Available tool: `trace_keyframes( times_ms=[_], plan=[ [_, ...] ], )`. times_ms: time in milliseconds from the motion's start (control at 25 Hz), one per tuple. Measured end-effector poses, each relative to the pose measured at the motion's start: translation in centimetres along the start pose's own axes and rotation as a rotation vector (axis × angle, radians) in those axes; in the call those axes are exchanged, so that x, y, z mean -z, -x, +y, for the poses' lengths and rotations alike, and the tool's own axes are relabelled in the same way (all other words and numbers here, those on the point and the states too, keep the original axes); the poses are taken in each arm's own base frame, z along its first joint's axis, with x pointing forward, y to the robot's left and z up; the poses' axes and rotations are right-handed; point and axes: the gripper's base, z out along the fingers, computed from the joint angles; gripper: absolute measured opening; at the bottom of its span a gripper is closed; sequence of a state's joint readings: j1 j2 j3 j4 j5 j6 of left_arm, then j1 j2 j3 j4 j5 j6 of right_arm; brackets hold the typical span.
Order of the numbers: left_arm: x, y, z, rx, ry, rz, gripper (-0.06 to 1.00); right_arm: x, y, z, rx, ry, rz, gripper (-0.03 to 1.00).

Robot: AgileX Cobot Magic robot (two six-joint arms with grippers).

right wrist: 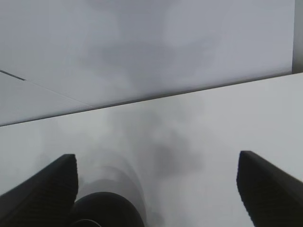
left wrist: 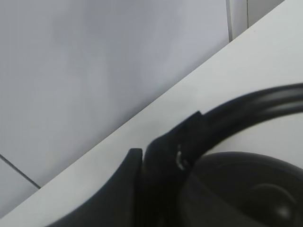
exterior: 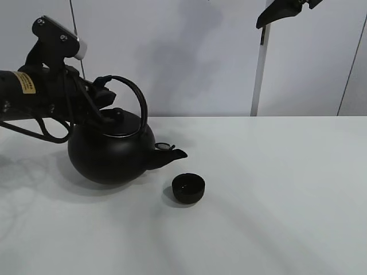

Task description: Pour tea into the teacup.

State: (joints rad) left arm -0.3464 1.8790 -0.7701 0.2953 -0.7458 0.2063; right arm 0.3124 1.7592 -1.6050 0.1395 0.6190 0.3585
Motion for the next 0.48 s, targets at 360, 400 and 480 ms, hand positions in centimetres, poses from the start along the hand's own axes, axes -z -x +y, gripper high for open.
trace_keyframes(
  times_ms=[360,400,480],
  plan=[
    [-0.02,-0.04,-0.04,-0.005,-0.004,0.001,0.09,0.0,0.01,0.0,0.0,0.0,-0.001,0.63],
    [-0.02,-0.04,-0.05,-0.006,-0.004,0.001,0.09,0.0,0.01,0.0,0.0,0.0,-0.001,0.63],
    [-0.02,-0.04,-0.06,-0.008,-0.006,0.001,0.09,0.0,0.01,0.0,0.0,0.0,-0.001,0.63]
  ],
)
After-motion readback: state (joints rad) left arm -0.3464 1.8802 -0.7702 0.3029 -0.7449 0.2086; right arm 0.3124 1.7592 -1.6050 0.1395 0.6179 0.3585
